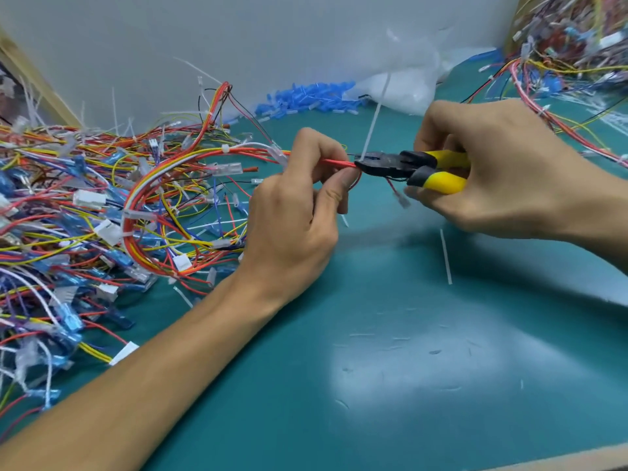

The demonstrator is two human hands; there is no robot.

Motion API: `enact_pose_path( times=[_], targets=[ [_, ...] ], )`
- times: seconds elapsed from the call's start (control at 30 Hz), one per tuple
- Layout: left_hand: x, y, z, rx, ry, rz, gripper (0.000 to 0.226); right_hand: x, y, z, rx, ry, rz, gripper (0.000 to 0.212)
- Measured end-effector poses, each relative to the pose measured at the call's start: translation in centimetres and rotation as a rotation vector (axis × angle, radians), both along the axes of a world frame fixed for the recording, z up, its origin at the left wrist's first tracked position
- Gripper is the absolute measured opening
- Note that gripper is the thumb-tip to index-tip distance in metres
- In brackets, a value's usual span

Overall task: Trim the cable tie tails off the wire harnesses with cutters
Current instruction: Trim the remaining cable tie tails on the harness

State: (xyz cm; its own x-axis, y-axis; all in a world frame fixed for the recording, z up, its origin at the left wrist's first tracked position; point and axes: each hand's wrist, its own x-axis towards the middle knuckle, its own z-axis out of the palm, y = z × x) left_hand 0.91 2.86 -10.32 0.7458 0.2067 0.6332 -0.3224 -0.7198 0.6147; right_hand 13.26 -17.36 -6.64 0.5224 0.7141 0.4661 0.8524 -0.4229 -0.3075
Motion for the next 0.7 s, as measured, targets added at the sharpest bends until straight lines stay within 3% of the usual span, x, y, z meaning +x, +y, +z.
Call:
enact_pose_path(
  times=[0.33,0.5,0.7],
  targets=[
    [0.20,0.35,-0.22,0.117,-0.043,0.025,0.007,-0.12,0.27,-0.22,-0.028,-0.079,0.125,0.040],
    [0.22,0.24,-0.26,0.201,-0.045,0.055,0.010,-0.11,0.32,-0.03,-0.039,-0.028,0.096,0.066],
    [0.24,0.09,-0.23,0.210,-0.019,0.071,0.011,-0.19,0.22,0.17,-0.043,-0.070,0.082,0.060]
  ],
)
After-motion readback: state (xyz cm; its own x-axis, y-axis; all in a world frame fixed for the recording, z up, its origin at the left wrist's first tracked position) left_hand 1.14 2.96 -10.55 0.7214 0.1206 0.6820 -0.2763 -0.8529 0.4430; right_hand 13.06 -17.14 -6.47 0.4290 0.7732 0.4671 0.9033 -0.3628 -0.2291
